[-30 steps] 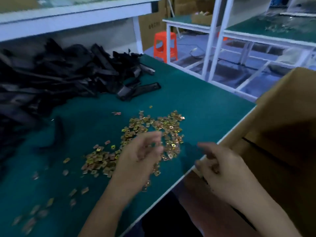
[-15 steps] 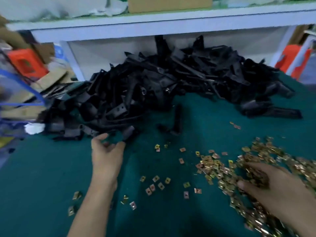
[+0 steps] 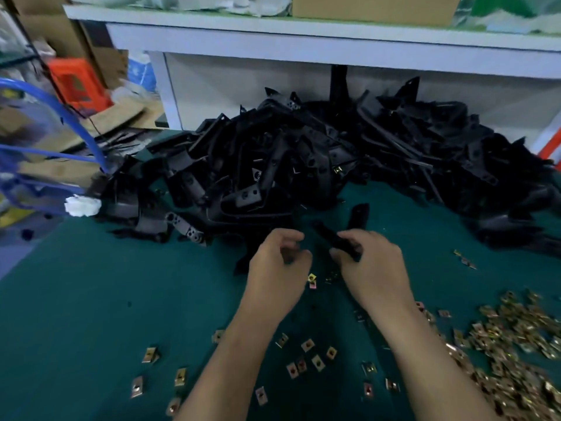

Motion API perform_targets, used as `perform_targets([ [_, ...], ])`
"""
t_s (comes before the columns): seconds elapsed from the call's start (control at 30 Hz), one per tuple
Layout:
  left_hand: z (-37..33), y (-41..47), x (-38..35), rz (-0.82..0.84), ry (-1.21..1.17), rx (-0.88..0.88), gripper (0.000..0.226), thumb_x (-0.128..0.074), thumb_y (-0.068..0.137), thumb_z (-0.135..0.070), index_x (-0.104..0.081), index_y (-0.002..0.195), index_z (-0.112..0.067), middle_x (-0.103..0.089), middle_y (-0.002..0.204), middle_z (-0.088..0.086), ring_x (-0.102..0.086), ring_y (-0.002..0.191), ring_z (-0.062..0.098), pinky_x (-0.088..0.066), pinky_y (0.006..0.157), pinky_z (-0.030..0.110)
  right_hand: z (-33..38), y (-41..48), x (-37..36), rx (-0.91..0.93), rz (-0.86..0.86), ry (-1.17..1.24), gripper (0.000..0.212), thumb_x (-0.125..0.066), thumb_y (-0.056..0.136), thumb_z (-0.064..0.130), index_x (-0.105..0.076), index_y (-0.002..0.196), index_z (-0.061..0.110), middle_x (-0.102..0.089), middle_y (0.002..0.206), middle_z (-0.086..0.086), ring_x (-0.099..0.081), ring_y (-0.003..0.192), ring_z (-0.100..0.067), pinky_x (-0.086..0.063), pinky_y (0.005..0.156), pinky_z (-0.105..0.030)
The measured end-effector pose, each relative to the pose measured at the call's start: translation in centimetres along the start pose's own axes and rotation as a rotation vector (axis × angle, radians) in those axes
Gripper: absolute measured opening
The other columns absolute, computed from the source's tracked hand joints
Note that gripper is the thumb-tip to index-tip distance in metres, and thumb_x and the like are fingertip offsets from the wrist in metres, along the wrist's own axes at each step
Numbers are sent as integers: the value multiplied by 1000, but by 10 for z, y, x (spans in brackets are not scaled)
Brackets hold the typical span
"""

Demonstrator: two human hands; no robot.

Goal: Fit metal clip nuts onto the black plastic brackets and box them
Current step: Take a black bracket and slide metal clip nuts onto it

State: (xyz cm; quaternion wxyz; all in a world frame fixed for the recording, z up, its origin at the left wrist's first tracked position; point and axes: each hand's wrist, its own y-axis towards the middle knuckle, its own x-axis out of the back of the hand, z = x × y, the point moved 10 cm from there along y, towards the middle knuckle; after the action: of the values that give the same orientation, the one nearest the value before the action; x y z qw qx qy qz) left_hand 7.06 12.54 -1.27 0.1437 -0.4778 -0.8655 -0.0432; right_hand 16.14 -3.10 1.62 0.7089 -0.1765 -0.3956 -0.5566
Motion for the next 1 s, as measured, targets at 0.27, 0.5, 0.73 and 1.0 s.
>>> perform_targets([
  [0.27,-6,-28,-72,404,-968,459,64,-67,88,-57,-55,129,-10,-67,124,25,-74,104,34,-62,81,43,5,-46,67,58,-285,224,25,-63,97,20,-70,117,33,-66,107,21,-60,88,7,-41,73,-1],
  [0.5,-26,-76,-98,858,-920,402,66,-88,72,-50,-70,126,-18,-68,113,8,-67,81,16,-51,58,21,13,-108,98,233,-225,358,51,-59,90,-13,-69,114,30,-64,117,24,-58,113,7,-41,89,-3],
  [0.73,-20,-89,-108,658,-969,359,72,-106,34,-20,-82,101,-17,-76,98,6,-75,78,18,-59,63,28,-53,-135,134,-49,-267,236,38,-63,95,20,-61,118,50,-61,118,32,-57,116,5,-48,95,-22],
  [1.0,-35,-66,-138,474,-1101,386,27,-83,59,-25,-82,79,-8,-72,80,5,-69,68,13,-59,60,22,-150,-159,141,-458,93,-258,53,-79,81,44,-63,130,36,-53,118,8,-50,114,-15,-42,100,-30],
])
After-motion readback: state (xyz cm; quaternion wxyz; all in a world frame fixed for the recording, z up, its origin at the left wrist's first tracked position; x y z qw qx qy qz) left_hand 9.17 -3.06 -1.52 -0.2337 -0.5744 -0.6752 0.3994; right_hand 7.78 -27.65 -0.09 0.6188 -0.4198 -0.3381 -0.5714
